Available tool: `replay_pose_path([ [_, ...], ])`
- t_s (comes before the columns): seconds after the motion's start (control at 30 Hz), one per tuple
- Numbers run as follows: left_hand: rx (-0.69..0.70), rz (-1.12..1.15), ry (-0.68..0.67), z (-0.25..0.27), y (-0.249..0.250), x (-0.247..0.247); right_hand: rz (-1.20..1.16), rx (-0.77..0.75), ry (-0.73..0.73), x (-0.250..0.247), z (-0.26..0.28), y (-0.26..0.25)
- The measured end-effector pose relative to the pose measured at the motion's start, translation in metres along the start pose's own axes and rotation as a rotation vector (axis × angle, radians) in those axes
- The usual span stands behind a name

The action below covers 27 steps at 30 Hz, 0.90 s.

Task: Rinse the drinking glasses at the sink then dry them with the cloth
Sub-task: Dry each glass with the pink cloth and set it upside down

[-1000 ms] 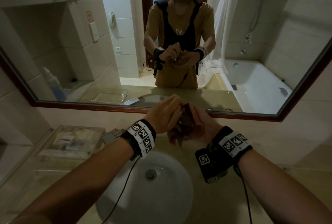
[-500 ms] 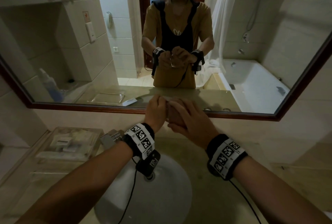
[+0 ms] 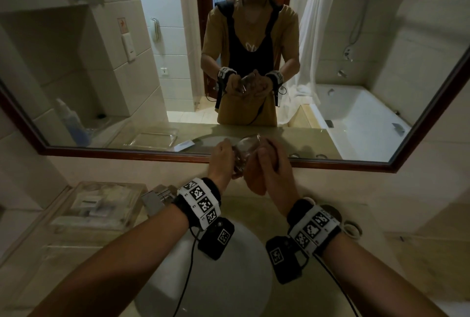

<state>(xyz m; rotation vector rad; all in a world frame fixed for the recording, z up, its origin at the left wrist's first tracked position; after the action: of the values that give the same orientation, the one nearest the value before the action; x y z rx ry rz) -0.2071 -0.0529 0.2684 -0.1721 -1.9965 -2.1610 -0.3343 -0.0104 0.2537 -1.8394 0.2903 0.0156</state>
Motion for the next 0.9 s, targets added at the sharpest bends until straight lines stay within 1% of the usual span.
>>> replay_pose_path([
  [0.07,0.017,-0.050,-0.053,0.000,-0.004,0.000,0.003,0.012,0.089,0.000,-0.001,-0.002],
  [0.13,0.027,-0.116,-0.150,0.006,-0.002,0.003,-0.008,0.045,0.170,-0.001,-0.004,-0.001],
  [0.27,0.039,-0.306,-0.323,0.013,-0.003,0.009,-0.104,0.156,0.219,-0.001,-0.005,-0.003],
  [0.4,0.003,-0.448,-0.427,0.019,-0.002,0.012,-0.166,0.237,0.232,0.000,-0.007,0.001],
  [0.47,-0.009,-0.535,-0.477,0.023,0.003,0.013,-0.167,0.282,0.188,-0.002,-0.009,0.005],
  [0.5,0.014,-0.611,-0.503,0.022,0.004,0.012,-0.176,0.314,0.162,-0.003,-0.009,0.006],
  [0.53,0.058,-0.709,-0.525,0.023,0.006,0.012,-0.210,0.351,0.141,-0.004,-0.010,0.007],
  [0.6,0.151,-0.877,-0.485,0.017,0.004,0.011,-0.348,0.420,0.089,-0.003,-0.009,0.010],
  [0.67,0.237,-0.912,-0.418,0.015,0.005,0.012,-0.463,0.468,0.016,0.000,-0.009,0.010],
  [0.7,0.304,-0.926,-0.427,0.015,0.006,0.015,-0.495,0.487,-0.016,0.002,-0.008,0.011],
  [0.73,0.361,-0.953,-0.466,0.015,0.006,0.018,-0.521,0.515,-0.041,0.003,-0.007,0.012],
  [0.77,0.397,-0.960,-0.510,0.016,0.008,0.021,-0.559,0.543,-0.070,0.004,-0.006,0.013],
  [0.8,0.401,-0.917,-0.535,0.014,0.009,0.024,-0.584,0.563,-0.094,0.005,-0.005,0.012],
  [0.9,0.236,-0.649,-0.517,0.006,0.012,0.027,-0.649,0.585,-0.165,0.006,-0.002,0.011],
])
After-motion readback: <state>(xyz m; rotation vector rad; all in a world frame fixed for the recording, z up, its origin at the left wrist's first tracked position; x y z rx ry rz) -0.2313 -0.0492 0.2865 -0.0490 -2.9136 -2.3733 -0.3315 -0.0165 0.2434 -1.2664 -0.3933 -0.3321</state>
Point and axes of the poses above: each hand's wrist, its own z-axis away from the middle knuckle, its own x-axis out of the palm, y = z × x, the point moved 2 cm from there along -z, towards the middle knuckle, and after that the axes turned 12 degrees about z, right-handed, at the moved point
